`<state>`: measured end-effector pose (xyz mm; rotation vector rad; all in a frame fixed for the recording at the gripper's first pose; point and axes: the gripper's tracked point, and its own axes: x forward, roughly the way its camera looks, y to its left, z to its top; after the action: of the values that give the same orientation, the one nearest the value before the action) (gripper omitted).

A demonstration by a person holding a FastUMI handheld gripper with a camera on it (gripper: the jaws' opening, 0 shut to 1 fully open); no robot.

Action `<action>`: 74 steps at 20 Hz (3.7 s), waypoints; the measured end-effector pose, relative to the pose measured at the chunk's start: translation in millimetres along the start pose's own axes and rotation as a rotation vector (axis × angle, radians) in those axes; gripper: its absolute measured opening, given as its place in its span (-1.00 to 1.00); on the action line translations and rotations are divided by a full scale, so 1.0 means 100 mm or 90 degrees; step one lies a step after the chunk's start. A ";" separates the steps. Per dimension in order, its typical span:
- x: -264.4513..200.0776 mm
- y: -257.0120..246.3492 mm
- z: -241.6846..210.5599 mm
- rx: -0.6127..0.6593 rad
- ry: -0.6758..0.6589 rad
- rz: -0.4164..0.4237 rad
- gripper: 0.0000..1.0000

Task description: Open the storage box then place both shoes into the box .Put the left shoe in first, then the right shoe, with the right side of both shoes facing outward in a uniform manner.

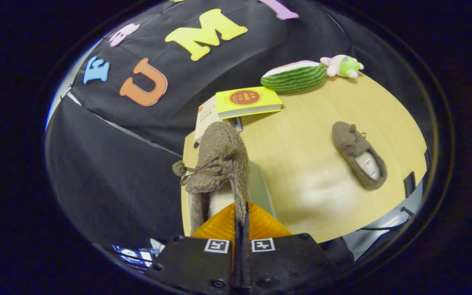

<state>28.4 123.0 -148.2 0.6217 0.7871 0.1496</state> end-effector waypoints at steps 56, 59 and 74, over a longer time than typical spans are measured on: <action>-0.04 -3.20 0.83 -0.207 0.021 -0.246 0.77; 0.13 -3.40 0.78 -0.197 0.056 -0.235 0.76; 0.56 -3.73 0.70 -0.123 0.137 -0.190 -0.43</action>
<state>80.4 -193.6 -359.5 0.3024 1.0507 0.0178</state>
